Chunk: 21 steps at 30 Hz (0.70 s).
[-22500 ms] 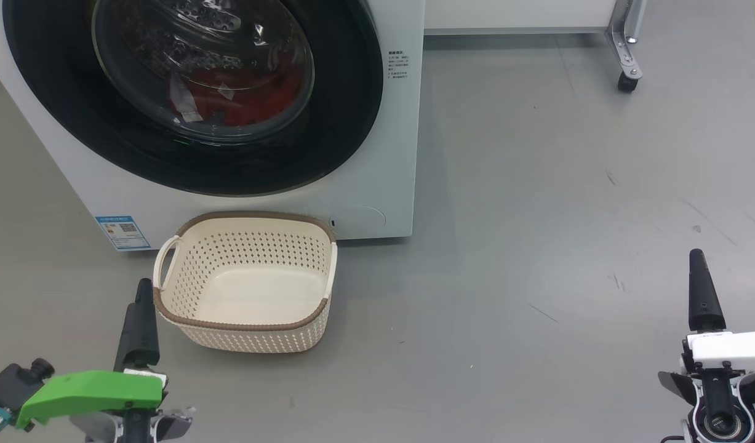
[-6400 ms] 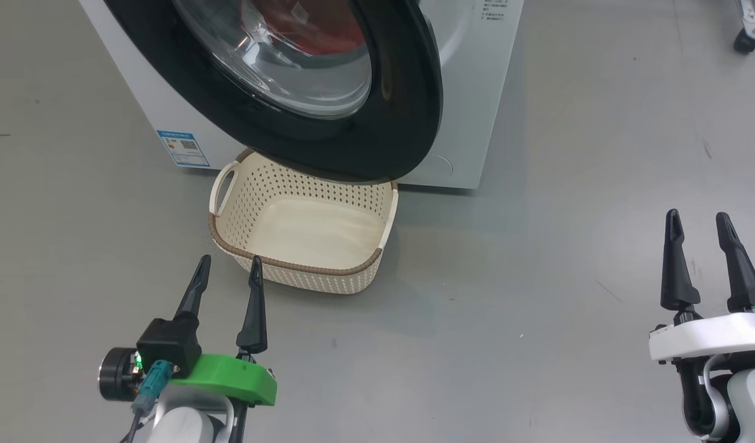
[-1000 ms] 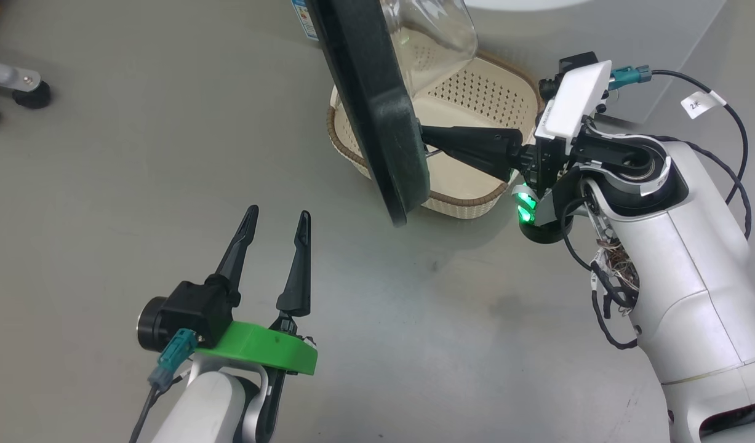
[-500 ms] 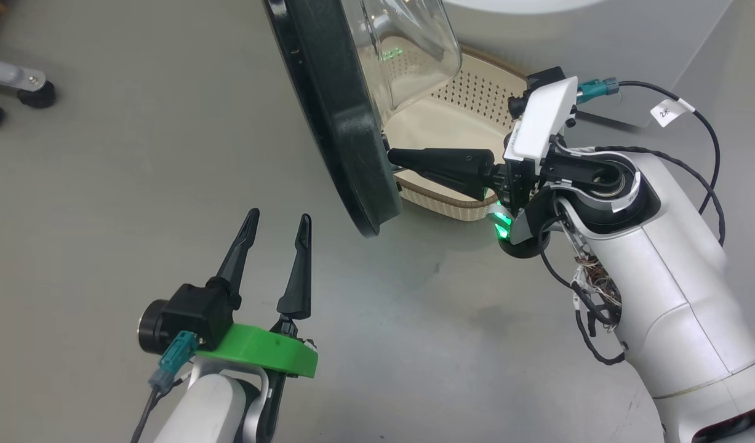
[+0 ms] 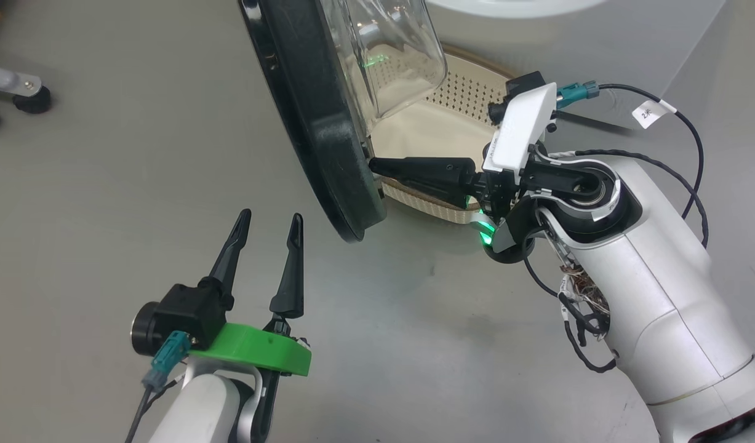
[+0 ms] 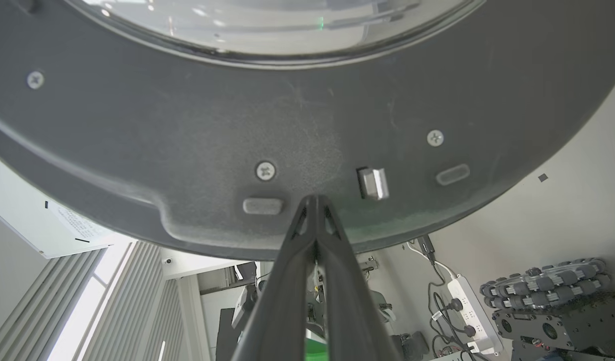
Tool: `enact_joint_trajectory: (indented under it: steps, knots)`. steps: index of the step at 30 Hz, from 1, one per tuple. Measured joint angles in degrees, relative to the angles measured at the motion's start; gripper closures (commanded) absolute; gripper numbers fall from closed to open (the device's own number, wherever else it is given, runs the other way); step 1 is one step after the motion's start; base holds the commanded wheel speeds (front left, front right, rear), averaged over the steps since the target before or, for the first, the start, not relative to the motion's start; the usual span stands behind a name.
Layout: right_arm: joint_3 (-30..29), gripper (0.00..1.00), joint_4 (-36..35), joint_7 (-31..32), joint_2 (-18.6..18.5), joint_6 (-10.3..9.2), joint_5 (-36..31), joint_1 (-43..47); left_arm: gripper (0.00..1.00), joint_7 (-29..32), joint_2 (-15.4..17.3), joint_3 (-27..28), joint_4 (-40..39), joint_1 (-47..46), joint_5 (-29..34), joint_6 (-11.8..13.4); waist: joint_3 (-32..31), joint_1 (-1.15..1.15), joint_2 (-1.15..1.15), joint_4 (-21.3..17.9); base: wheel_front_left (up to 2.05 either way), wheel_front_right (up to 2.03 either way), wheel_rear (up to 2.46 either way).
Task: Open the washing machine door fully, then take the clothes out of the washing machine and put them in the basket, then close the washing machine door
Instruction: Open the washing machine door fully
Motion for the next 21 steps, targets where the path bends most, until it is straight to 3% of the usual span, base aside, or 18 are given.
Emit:
enact_joint_trajectory:
  steps: [8, 10, 15, 21]
  knots:
    - [-1.1, 1.0, -1.1, -2.7, -0.2, 0.0, -1.7, 0.0, 0.0, 0.0, 0.0, 2.7, 0.8, 0.1, 1.1, 0.0, -1.5, 0.0, 0.0, -1.9, 0.0, 0.0, 0.0]
    - [-2.2, 1.0, -2.5, -4.6, -1.8, 0.2, -3.5, 0.0, 0.0, 0.0, 0.0, 3.1, 1.1, 0.1, 1.4, 0.0, -2.3, 0.0, 0.0, -2.8, 0.0, 0.0, 0.0]
    - [-3.8, 1.0, -4.1, -8.8, -6.0, 3.48, -8.6, 0.4, 0.0, 0.0, 0.0, 4.3, 1.4, 0.1, 2.2, 0.0, -3.9, 0.0, 0.0, -4.5, 0.0, 0.0, 0.0]
    - [-3.4, 1.0, -6.7, -15.0, -11.5, 8.78, -18.3, 2.6, 0.0, 0.0, 0.0, 6.0, 2.2, 0.4, 3.2, 0.0, -6.1, 0.0, 0.0, -6.7, 0.0, 0.0, 0.0]
